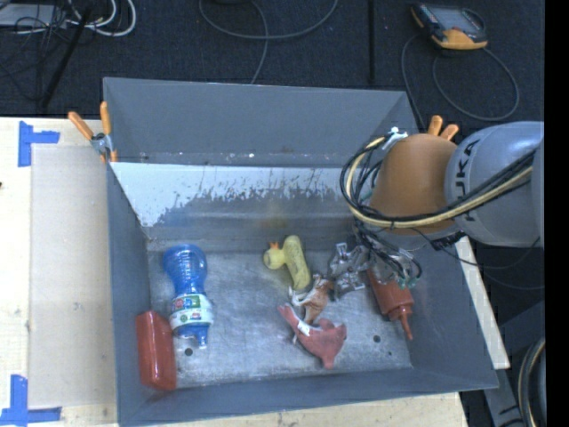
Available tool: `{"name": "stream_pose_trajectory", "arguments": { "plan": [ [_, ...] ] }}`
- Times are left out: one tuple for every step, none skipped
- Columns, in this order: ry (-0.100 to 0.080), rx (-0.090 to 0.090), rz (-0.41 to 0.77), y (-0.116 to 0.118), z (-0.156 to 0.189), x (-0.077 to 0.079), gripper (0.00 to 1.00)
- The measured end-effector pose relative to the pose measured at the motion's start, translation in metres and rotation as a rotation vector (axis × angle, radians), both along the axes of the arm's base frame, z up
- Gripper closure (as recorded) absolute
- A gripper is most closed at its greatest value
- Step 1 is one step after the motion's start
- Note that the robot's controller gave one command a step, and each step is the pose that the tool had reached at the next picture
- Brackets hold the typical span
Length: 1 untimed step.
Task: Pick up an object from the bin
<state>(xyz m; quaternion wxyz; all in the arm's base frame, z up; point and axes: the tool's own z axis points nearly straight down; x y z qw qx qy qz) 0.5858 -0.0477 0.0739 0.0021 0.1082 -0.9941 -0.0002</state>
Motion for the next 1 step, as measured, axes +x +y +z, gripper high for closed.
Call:
{"name": "stream_pose_trajectory", "arguments": {
  "plan": [
    [0.000,0.000,0.000,0.0000,0.0000,0.0000,1.00]
  ]
}}
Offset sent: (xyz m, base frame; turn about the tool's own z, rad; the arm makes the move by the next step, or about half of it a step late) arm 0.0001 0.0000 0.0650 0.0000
